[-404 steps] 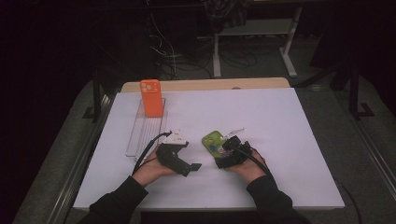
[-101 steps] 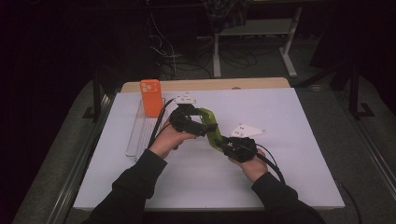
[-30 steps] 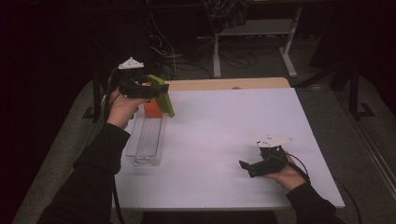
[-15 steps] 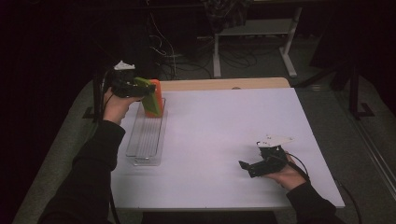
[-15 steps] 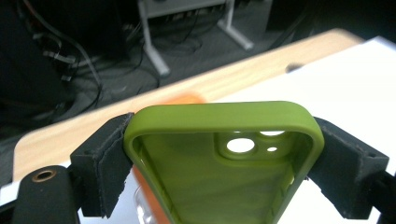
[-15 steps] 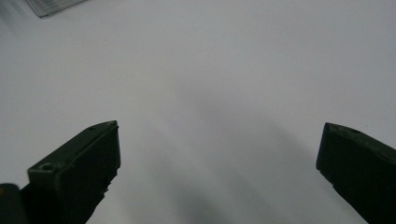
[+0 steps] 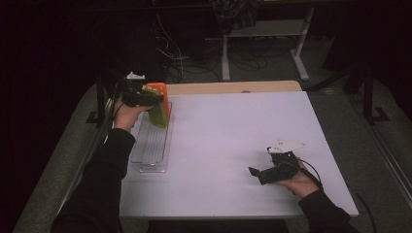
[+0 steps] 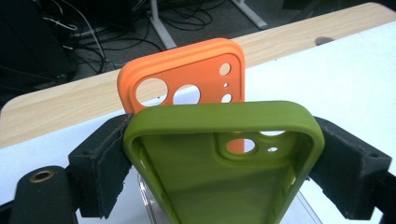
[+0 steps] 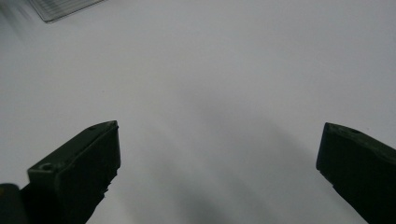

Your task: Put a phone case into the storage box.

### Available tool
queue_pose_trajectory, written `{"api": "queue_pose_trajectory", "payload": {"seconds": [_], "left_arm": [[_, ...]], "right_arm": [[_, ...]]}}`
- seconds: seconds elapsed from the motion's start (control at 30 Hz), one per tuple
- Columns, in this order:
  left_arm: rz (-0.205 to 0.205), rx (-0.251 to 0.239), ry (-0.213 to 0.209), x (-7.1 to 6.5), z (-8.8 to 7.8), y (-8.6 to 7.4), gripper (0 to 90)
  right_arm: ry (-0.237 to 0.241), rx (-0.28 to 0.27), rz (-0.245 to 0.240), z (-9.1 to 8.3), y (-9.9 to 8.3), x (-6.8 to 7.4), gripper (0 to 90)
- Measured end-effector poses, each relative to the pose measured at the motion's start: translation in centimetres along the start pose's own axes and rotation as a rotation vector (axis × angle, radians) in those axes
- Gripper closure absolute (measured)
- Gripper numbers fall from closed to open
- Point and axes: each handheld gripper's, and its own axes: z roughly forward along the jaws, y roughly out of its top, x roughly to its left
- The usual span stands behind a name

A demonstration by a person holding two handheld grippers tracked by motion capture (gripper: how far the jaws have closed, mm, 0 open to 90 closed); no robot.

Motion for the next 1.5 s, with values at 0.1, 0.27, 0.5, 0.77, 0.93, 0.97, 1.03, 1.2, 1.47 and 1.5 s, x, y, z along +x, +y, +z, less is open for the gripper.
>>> {"api": "queue_pose_trajectory", "payload": {"seconds": [0.1,0.27,0.5,0.77,0.93,0.97,1.03,1.2,1.47,1.5], "left_arm": [[-0.002,-0.002,0.006,-0.2,0.3,0.0,13.1],[0.010,-0.006,0.012,-0.5,0.6,0.0,11.7],[-0.010,-0.001,0.002,-0.4,0.9,0.0,5.2],[-0.002,-0.039,-0.025,-0.4,-0.8,0.3,2.7],[0.032,-0.045,-0.081,-1.1,-2.4,0.4,2.7],[0.042,-0.050,-0.097,-1.3,-2.8,0.4,2.7],[0.064,-0.054,-0.143,-1.8,-3.7,0.1,2.7],[0.104,-0.056,-0.207,-3.5,-5.6,-0.9,2.7],[0.154,-0.085,-0.287,-6.0,-8.6,-3.4,2.6],[0.155,-0.087,-0.298,-6.3,-8.9,-4.0,2.6]], "right_arm": [[0.002,-0.007,-0.007,0.0,0.0,0.0,0.0],[0.004,-0.006,-0.005,0.0,0.0,0.0,0.0],[0.008,-0.005,-0.001,-0.1,0.0,0.1,0.0],[0.011,-0.004,0.003,-0.1,0.1,0.1,0.0],[0.009,-0.003,0.000,-0.1,0.1,0.1,0.0],[0.009,-0.005,-0.001,-0.1,0.1,0.1,0.0],[0.009,-0.009,-0.002,-0.1,0.1,0.1,0.0],[0.006,-0.016,-0.002,-0.3,0.3,0.0,0.0],[0.012,-0.024,-0.006,-0.7,0.6,0.1,0.0],[0.012,-0.026,-0.014,-0.7,0.6,0.1,0.0]]}}
